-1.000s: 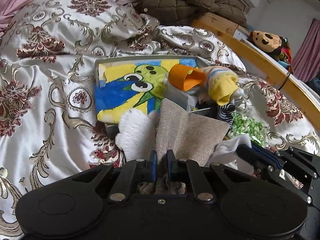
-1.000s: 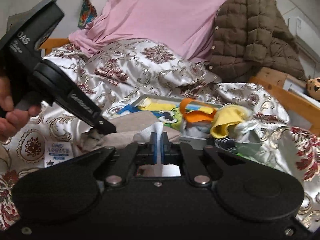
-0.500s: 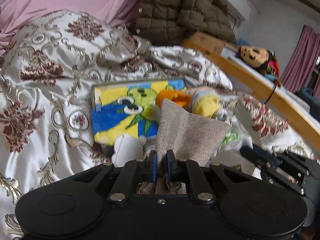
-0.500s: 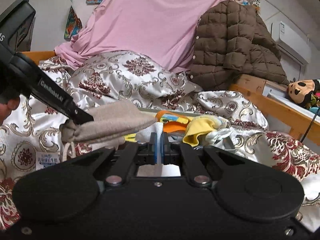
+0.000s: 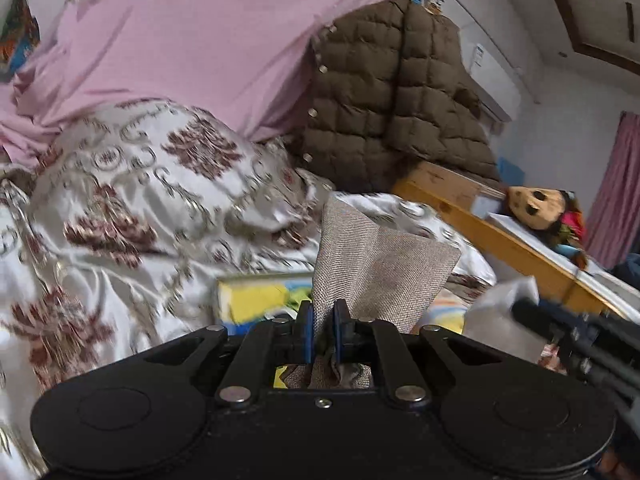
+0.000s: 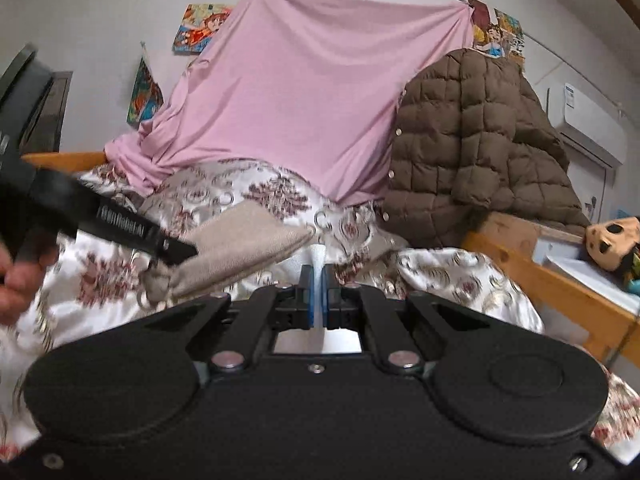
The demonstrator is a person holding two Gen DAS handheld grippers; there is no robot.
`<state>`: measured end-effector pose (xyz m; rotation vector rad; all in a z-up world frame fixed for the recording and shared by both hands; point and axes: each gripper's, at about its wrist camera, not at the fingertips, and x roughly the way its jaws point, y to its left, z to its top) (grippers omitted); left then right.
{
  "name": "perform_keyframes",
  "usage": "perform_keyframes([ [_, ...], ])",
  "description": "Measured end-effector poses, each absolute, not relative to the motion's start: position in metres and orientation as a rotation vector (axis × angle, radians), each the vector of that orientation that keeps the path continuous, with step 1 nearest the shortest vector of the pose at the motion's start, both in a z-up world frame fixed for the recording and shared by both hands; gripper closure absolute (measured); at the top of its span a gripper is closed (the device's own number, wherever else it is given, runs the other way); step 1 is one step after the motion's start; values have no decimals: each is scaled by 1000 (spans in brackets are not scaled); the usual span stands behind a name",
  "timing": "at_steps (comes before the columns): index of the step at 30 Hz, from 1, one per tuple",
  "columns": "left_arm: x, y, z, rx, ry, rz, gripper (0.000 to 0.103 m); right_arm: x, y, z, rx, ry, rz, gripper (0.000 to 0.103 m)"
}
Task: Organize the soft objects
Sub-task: 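Lift the beige cloth and white tissue and carry both toward the tray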
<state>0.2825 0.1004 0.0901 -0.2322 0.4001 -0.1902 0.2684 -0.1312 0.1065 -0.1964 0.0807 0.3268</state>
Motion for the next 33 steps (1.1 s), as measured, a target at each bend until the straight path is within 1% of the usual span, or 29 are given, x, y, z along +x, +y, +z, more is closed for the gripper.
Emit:
perform_keyframes([
  [6, 326, 114, 83, -278, 354, -111, 92, 324, -112, 116, -175, 100, 341, 103],
  [12, 361, 113, 66, -330, 345, -70, 92, 372, -95, 100, -152, 170, 345, 103],
  [24, 387, 103, 11, -350, 508, -58, 92, 407, -79, 42, -203, 332, 355, 103],
  [33, 391, 98, -10, -303, 629, -40, 92, 424, -100, 25, -161, 403, 330, 103],
])
